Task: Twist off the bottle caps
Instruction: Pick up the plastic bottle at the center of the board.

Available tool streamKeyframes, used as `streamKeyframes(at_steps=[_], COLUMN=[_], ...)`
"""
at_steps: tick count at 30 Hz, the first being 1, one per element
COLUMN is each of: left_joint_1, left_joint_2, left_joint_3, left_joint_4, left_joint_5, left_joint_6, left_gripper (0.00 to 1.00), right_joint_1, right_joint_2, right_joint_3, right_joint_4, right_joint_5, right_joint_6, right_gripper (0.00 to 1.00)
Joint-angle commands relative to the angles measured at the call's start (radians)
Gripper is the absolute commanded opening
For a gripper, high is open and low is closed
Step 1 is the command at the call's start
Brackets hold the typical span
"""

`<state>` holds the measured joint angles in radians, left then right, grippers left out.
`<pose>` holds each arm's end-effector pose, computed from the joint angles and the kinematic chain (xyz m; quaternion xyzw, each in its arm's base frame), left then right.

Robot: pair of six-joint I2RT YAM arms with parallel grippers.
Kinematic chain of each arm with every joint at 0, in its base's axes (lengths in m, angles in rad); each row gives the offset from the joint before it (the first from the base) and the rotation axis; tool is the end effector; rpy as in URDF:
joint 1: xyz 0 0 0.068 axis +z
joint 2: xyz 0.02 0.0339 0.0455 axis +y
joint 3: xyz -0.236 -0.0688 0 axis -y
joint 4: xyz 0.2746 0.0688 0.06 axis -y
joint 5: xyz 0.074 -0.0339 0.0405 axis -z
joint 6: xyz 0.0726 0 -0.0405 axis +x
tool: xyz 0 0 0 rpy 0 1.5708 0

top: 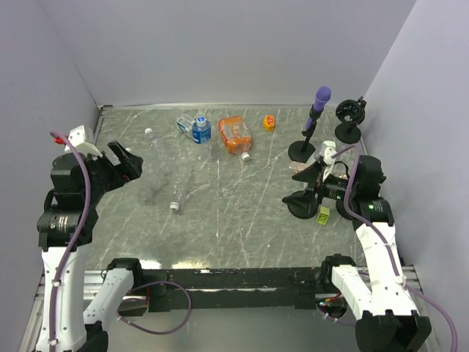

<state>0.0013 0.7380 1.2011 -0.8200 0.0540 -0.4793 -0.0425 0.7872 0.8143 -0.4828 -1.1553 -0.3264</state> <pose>0.2015 -0.0037 0.3975 -0.1805 0.8012 -0.1565 0.5487 0.2217 0.0571 0.3026 -0.3866 0.6629 0.3742 0.5207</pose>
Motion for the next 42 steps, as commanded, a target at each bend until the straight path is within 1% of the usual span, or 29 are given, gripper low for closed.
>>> streamKeyframes(at_steps=[1, 4, 5, 7, 9, 11, 13, 19, 22, 23, 25, 30, 34, 36, 39, 42], left_joint_1=[0.006, 0.006, 0.005, 0.005, 0.005, 0.005, 0.006, 0.005, 0.005, -0.021, -0.029, -0.037, -0.047, -0.050, -0.053, -0.060], left_joint_2=[0.038, 0.083, 0.098, 0.127, 0.182, 0.265, 0.331, 0.454, 0.489, 0.498, 0.506, 0.543, 0.584, 0.587, 0.593, 0.604], left_joint_3=[0.034, 0.043, 0.045, 0.029, 0.025, 0.058, 0.092, 0.118, 0.120, 0.120, 0.126, 0.147, 0.164, 0.158, 0.156, 0.166], left_joint_4=[-0.047, -0.085, -0.090, -0.071, -0.047, -0.044, -0.038, -0.034, -0.048, -0.053, -0.053, -0.053, -0.082, -0.077, -0.077, -0.084], left_joint_5=[-0.023, -0.051, -0.107, -0.129, -0.154, -0.178, -0.195, -0.218, -0.235, -0.243, -0.258, -0.275, -0.313, -0.319, -0.321, -0.321], left_joint_6=[0.028, 0.030, 0.031, 0.048, 0.071, 0.085, 0.091, 0.122, 0.136, 0.139, 0.140, 0.154, 0.159, 0.163, 0.165, 0.163], left_gripper=[0.97, 0.97, 0.97, 0.97, 0.97, 0.97, 0.99, 0.79, 0.72, 0.70, 0.65, 0.60, 0.59, 0.57, 0.57, 0.52], right_joint_1=[-0.008, -0.004, 0.000, 0.001, 0.004, 0.007, 0.007, 0.009, 0.010, 0.010, 0.012, 0.013, 0.013, 0.015, 0.015, 0.015], right_joint_2=[-0.009, -0.012, -0.014, -0.016, -0.013, -0.014, -0.017, -0.017, -0.014, -0.014, -0.009, -0.003, -0.005, -0.005, 0.000, -0.002], right_joint_3=[-0.003, -0.006, -0.010, -0.015, -0.015, -0.024, -0.032, -0.032, -0.033, -0.033, -0.033, -0.033, -0.033, -0.033, -0.032, -0.030], right_joint_4=[0.047, 0.053, 0.056, 0.062, 0.062, 0.072, 0.076, 0.067, 0.069, 0.069, 0.067, 0.064, 0.062, 0.064, 0.061, 0.058], right_joint_5=[-0.109, -0.092, -0.077, -0.052, -0.043, -0.044, -0.046, -0.037, -0.035, -0.034, -0.034, -0.032, -0.027, -0.027, -0.027, -0.029], right_joint_6=[-0.091, -0.083, -0.082, -0.073, -0.072, -0.062, -0.060, -0.074, -0.072, -0.074, -0.076, -0.079, -0.080, -0.082, -0.083, -0.086], right_gripper=[0.99, 0.99, 0.99, 0.99, 0.99, 0.99, 0.99, 0.99, 0.99, 0.99, 0.99, 0.99, 0.99, 0.99, 0.99, 0.99])
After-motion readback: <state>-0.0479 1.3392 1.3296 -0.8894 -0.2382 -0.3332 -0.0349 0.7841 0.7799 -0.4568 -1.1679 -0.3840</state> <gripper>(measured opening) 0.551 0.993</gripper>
